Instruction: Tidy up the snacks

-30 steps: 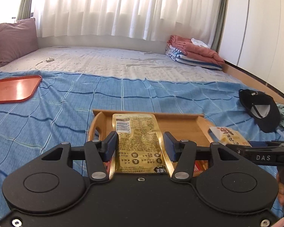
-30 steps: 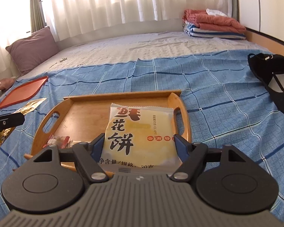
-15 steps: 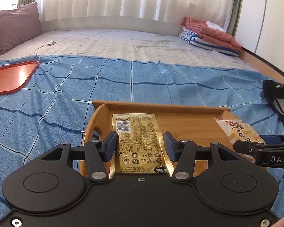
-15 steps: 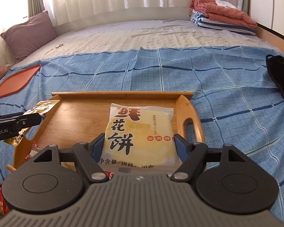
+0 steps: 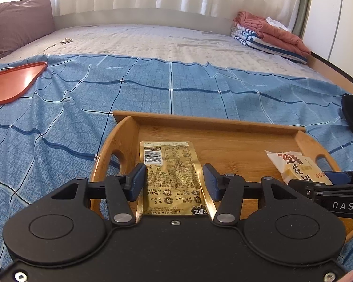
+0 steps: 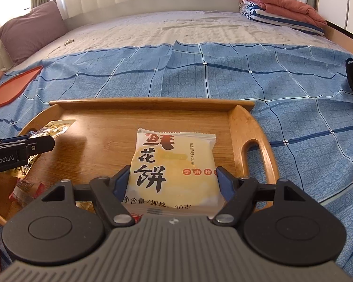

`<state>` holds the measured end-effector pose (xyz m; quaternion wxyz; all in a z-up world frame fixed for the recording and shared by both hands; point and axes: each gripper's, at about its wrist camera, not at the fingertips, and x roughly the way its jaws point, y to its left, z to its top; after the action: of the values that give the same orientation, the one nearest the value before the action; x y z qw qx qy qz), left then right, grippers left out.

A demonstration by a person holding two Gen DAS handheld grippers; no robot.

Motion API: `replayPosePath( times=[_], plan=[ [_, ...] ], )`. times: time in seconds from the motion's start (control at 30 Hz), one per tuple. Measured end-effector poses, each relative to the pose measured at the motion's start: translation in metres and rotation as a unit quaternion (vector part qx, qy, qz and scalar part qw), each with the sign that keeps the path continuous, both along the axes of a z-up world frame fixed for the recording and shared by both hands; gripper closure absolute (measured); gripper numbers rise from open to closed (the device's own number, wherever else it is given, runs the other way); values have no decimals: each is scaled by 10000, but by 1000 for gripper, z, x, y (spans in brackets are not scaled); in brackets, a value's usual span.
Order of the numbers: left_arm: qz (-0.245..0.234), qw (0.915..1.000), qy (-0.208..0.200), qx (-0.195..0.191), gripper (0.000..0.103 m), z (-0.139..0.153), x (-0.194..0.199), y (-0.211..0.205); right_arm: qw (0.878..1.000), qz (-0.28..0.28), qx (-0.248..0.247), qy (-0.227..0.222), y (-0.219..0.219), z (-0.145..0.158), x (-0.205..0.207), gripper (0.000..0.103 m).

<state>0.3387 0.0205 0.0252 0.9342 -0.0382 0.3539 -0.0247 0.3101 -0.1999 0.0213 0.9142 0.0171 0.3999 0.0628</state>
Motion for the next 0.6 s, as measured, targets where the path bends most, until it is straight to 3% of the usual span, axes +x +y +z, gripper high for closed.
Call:
replayPosePath(
  times=[0.6],
  plan=[
    [-4,9999,63,79,47,-15,-2,-3,9997,-28,-216,-126,6,-7,3,24]
  ],
)
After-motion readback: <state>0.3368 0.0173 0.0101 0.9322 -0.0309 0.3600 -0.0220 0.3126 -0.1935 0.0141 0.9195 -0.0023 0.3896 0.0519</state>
